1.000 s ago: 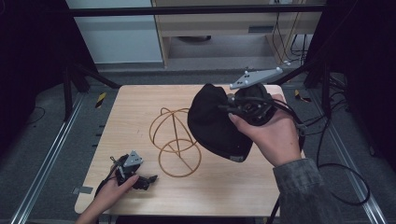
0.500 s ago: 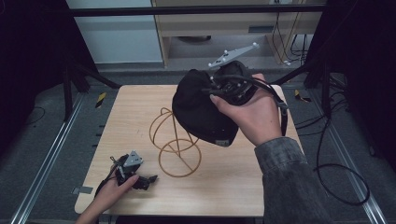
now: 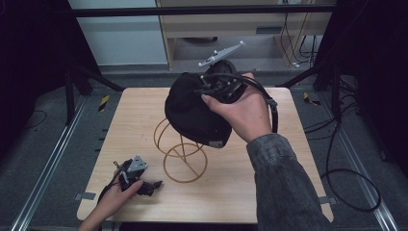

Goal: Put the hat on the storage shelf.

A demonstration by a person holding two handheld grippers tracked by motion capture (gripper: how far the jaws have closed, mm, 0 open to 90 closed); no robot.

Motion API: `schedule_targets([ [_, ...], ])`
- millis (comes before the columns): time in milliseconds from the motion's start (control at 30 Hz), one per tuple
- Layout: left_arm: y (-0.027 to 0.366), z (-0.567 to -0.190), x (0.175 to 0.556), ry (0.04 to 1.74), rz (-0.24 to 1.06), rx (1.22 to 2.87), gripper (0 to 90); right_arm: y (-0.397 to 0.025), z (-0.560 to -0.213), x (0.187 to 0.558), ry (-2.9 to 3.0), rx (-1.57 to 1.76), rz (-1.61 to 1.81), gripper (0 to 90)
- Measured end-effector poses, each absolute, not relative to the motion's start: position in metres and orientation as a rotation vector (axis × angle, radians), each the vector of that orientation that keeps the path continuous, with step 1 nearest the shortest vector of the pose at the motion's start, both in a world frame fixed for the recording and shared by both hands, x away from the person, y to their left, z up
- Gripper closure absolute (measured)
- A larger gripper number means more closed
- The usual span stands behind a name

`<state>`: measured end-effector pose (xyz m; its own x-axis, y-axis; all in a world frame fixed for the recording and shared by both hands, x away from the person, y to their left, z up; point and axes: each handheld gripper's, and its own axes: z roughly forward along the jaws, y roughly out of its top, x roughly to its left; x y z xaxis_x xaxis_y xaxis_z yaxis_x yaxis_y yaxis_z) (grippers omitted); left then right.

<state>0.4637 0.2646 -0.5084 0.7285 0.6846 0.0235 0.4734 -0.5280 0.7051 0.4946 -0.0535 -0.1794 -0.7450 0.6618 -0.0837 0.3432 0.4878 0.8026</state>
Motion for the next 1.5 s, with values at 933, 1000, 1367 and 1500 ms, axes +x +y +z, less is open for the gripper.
schedule_targets([
  [933,0.265,-0.509,0.464,0.873,0.387,2.228,0.0,-0.021,-0.199,0.508,2.454,0.803,1.147,77.8],
  [1000,0.265,-0.508,0.464,0.871,0.390,2.230,0.0,-0.018,-0.201,0.509,2.458,0.801,1.146,77.8],
  [1367,0.265,-0.508,0.464,0.871,0.391,2.230,0.0,-0.007,-0.210,0.512,2.486,0.792,1.129,77.5],
  [1500,0.264,-0.509,0.464,0.874,0.390,2.223,0.0,-0.003,-0.214,0.513,2.495,0.784,1.120,77.2],
])
